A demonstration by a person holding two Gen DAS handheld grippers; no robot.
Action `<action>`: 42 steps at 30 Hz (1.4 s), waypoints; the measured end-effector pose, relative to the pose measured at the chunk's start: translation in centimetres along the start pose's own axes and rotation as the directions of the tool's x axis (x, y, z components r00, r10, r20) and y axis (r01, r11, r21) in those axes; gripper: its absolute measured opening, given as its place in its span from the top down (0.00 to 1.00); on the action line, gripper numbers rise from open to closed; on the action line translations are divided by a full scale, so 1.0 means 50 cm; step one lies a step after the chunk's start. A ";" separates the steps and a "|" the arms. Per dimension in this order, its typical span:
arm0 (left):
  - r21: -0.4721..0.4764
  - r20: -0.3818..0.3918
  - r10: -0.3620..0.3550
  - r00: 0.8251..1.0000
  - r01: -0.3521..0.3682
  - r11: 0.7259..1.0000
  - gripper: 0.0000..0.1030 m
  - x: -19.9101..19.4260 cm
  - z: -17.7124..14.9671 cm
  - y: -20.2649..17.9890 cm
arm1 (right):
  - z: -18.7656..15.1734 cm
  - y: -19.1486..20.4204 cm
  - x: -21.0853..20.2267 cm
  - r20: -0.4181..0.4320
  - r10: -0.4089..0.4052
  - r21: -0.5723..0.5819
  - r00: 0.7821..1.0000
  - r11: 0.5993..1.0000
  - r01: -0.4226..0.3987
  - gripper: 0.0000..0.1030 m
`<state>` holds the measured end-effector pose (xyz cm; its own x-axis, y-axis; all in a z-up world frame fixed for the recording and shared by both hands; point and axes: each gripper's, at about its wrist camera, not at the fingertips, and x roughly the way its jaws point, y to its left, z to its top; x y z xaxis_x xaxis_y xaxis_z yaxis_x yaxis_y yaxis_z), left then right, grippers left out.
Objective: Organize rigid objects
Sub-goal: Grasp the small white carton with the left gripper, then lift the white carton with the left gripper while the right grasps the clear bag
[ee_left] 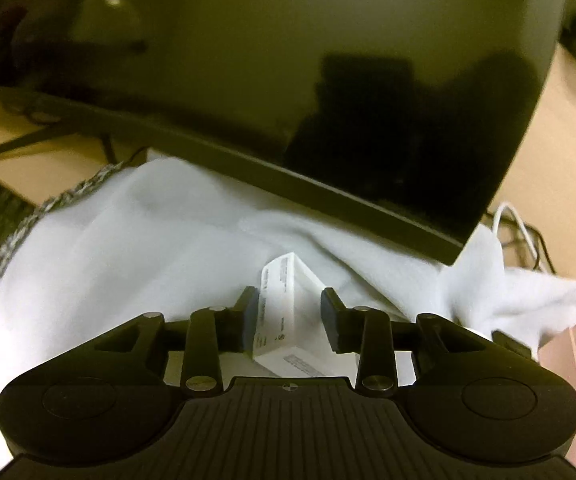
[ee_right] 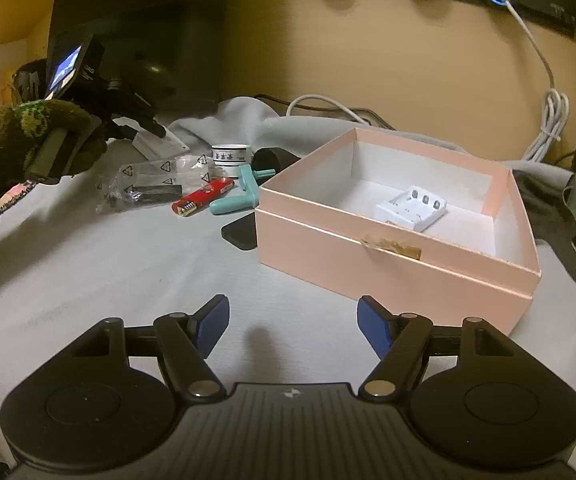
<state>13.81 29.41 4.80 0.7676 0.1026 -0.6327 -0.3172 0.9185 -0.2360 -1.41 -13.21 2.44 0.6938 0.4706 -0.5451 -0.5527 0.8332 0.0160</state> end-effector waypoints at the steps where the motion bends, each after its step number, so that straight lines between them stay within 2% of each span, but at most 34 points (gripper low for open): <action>1: 0.010 -0.007 0.002 1.000 -0.002 1.000 0.63 0.001 0.001 -0.004 | 0.000 -0.002 0.001 -0.004 0.005 0.005 1.000 1.000 -0.005 0.31; 4: 0.019 -0.023 -0.050 0.998 0.050 0.999 0.65 0.000 0.006 -0.003 | 0.000 -0.005 0.001 -0.009 0.014 0.015 1.000 1.000 -0.014 0.31; 6: -0.010 -0.047 -0.151 0.987 0.150 0.989 0.73 -0.001 -0.002 -0.002 | -0.001 -0.003 0.000 -0.004 0.012 0.015 1.000 1.000 -0.012 0.31; 7: -0.022 -0.064 -0.181 0.981 0.180 0.983 0.73 0.000 -0.007 -0.005 | -0.001 -0.003 0.001 -0.003 0.012 0.014 1.000 1.000 -0.012 0.31; 8: -0.018 -0.076 -0.183 0.980 0.182 0.983 0.71 0.003 -0.010 -0.013 | -0.001 -0.002 0.001 -0.003 0.012 0.013 1.000 1.000 -0.012 0.31; 11: 0.020 -0.071 -0.111 0.991 0.113 0.993 0.73 0.018 -0.017 -0.037 | 0.000 -0.002 0.001 -0.005 0.010 0.016 1.000 1.000 -0.009 0.31; 14: 0.004 -0.045 -0.089 0.995 0.089 0.996 0.73 0.037 -0.026 -0.042 | -0.001 -0.002 0.001 -0.002 0.006 0.018 1.000 1.000 -0.006 0.31; 19: -0.075 0.049 -0.163 0.985 0.167 0.983 0.71 0.030 -0.065 -0.031 | 0.000 -0.003 0.002 -0.004 0.002 0.021 1.000 1.000 -0.002 0.31; 21: -0.045 0.061 -0.155 0.986 0.158 0.986 0.72 0.026 -0.078 -0.029 | 0.001 -0.004 0.004 -0.010 0.003 0.022 1.000 1.000 -0.003 0.31; 23: -0.043 0.027 -0.153 0.988 0.154 0.987 0.72 0.024 -0.079 -0.022 | 0.002 -0.004 0.006 -0.014 0.001 0.023 1.000 1.000 -0.001 0.31; 25: -0.104 0.000 -0.204 0.979 0.203 0.974 0.73 0.024 -0.079 -0.001 | 0.003 -0.005 0.008 -0.019 -0.003 0.023 1.000 1.000 0.003 0.31; 27: -0.130 0.028 -0.234 0.972 0.236 0.963 0.73 0.005 -0.080 0.017 | 0.004 -0.005 0.011 -0.023 -0.011 0.025 1.000 1.000 0.012 0.31; 29: -0.110 0.076 -0.236 0.969 0.243 0.964 0.73 -0.035 -0.092 0.029 | 0.005 0.000 0.013 -0.027 -0.034 0.015 0.999 0.999 0.035 0.31; 33: -0.076 0.183 -0.257 0.949 0.274 0.959 0.73 -0.135 -0.140 0.059 | 0.019 0.038 0.014 -0.028 -0.053 -0.079 0.998 0.996 0.051 0.31; 38: -0.070 0.329 -0.230 0.916 0.266 0.961 0.73 -0.212 -0.197 0.089 | 0.105 0.108 0.043 -0.054 0.090 -0.123 0.995 0.988 -0.096 0.31; 42: -0.113 0.357 -0.255 0.899 0.312 0.943 0.73 -0.222 -0.197 0.113 | 0.196 0.168 0.118 -0.102 0.195 -0.073 0.976 0.977 -0.203 0.31</action>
<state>-1.97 29.72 3.22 0.9695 -0.0052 -0.2450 -0.1225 0.8555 -0.5031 2.58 -0.59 7.54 0.5221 0.5920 -0.6140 -0.7140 0.6971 0.0649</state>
